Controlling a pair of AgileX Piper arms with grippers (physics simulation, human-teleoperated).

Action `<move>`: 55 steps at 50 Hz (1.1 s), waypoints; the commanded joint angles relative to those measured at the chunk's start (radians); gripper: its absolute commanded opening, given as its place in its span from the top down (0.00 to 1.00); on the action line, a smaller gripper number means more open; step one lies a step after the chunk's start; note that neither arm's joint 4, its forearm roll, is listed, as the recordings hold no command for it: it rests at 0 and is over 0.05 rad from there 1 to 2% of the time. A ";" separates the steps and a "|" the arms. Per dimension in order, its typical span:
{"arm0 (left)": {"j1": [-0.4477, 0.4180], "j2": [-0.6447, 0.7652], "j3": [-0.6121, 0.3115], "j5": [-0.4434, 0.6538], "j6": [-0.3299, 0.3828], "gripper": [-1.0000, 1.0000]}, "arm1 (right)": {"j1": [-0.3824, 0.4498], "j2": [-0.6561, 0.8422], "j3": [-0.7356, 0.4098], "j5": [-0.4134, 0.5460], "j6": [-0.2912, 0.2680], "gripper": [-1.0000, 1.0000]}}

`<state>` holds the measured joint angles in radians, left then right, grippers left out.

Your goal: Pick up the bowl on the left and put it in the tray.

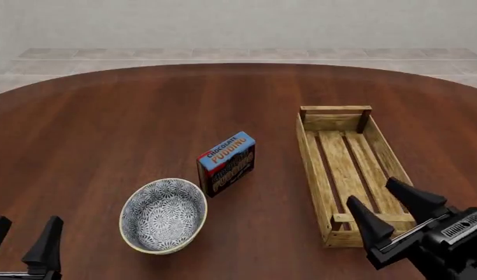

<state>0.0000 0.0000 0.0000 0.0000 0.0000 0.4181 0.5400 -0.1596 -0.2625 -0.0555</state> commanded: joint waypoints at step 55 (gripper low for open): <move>0.000 0.000 0.000 0.000 0.000 0.00 | 0.276 0.215 -0.297 0.163 0.100 0.00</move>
<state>0.0000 0.0000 0.0000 0.0000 0.0000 0.6692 0.7234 -0.4076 -0.1267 0.0310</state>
